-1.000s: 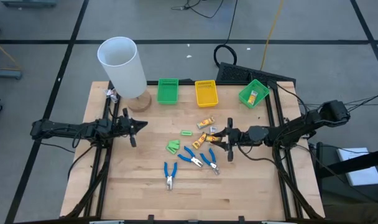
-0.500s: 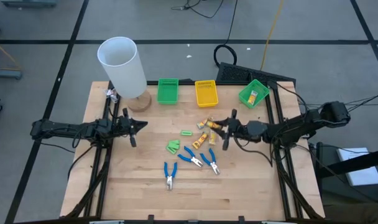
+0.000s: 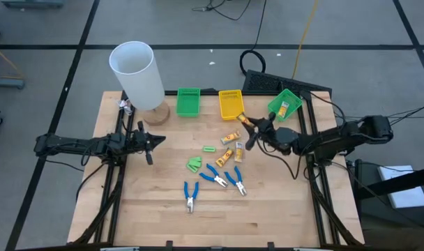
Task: Pick & Place School Supplies
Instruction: Put the yellow crayon box into the right green bin
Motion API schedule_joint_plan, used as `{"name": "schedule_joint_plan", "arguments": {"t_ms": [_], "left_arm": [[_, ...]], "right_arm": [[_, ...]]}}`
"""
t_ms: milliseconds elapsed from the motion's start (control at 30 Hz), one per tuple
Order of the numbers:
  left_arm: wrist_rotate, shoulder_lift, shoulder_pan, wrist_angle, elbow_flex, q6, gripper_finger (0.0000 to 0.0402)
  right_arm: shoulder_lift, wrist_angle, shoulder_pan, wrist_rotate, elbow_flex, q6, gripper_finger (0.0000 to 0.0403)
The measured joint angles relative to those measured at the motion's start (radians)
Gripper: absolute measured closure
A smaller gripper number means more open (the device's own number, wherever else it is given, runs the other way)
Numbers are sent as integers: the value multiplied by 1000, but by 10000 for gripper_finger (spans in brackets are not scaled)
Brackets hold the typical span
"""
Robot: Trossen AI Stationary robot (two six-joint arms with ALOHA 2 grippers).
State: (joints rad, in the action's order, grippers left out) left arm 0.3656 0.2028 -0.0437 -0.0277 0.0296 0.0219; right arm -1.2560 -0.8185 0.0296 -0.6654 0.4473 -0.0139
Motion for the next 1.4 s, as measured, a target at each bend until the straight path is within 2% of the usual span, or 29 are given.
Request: {"name": "schedule_joint_plan", "arguments": {"t_ms": [267,433,767,1167,1400], "left_arm": [[0,0,0,0,0,0,380],[0,0,0,0,0,0,380],[0,0,0,0,0,0,380],[0,0,0,0,0,0,380],[0,0,0,0,0,0,380]], "right_arm": [[0,0,64,-138,0,-5,297],[0,11,93,-229,0,-110,296],[0,154,180,-228,0,-237,304],[12,336,409,-228,0,-267,309],[81,541,552,-220,0,-383,309]]}}
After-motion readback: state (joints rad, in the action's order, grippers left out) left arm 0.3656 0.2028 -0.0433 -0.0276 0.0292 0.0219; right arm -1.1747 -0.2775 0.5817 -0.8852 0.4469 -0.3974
